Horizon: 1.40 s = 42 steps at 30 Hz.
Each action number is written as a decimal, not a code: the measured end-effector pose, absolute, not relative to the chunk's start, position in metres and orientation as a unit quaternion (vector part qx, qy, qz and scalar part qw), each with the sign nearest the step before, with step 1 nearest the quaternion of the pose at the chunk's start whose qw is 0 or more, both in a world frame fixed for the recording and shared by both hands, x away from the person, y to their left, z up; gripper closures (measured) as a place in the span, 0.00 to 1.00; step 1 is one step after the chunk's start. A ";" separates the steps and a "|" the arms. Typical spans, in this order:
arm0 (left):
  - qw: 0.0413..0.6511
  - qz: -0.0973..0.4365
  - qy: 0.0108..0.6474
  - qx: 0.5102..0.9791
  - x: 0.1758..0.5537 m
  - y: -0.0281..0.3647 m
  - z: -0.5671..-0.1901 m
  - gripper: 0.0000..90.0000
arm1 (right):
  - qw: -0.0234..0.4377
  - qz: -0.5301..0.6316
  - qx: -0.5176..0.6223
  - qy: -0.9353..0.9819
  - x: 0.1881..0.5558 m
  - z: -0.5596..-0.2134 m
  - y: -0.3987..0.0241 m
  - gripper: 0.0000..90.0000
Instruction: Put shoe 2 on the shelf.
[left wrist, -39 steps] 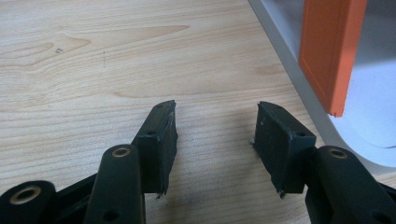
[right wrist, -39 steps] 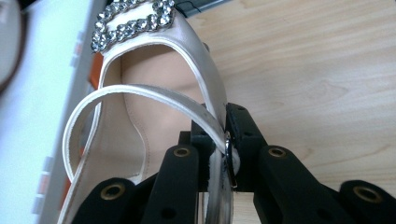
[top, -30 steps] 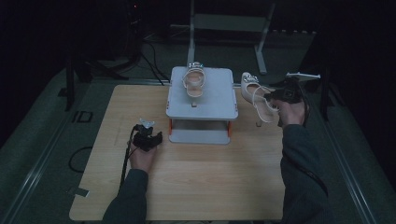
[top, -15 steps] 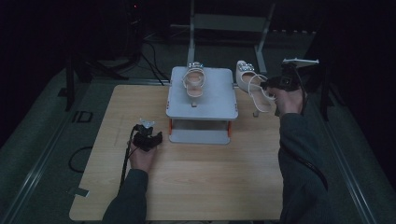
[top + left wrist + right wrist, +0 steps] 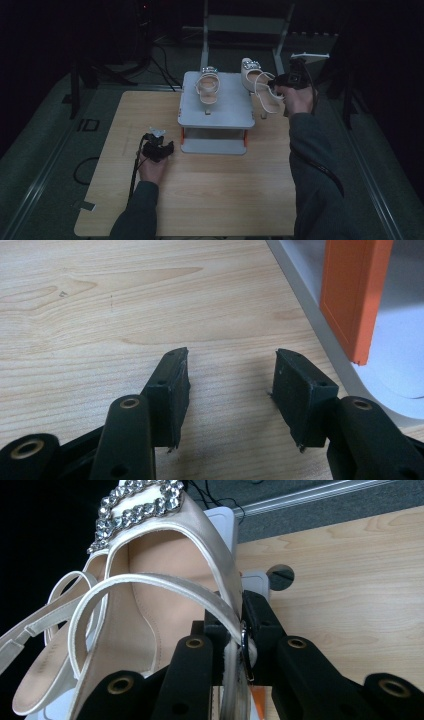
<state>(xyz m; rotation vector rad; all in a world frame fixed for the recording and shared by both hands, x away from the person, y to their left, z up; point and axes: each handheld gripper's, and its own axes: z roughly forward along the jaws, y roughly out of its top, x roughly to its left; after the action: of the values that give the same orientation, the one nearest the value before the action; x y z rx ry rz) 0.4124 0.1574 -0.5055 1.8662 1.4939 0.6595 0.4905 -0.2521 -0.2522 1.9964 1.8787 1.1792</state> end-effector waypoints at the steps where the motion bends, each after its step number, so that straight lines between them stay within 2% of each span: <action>1: 0.325 0.251 0.570 0.712 0.412 0.157 -0.505 0.54 | 0.077 0.394 0.667 0.627 0.491 -0.252 -0.250 0.92; 27: 0.325 0.251 0.569 0.712 0.412 0.157 -0.506 0.54 | 0.084 0.370 0.673 0.635 0.511 -0.256 -0.189 0.92; 42: 0.326 0.251 0.568 0.713 0.412 0.157 -0.506 0.54 | 0.080 0.344 0.699 0.622 0.521 -0.264 -0.175 0.92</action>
<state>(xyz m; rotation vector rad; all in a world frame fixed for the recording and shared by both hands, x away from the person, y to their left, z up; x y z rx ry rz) 0.4121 0.1569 -0.5056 1.8676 1.4895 0.6585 0.5209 -0.1751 -0.2643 2.0914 1.8591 1.0284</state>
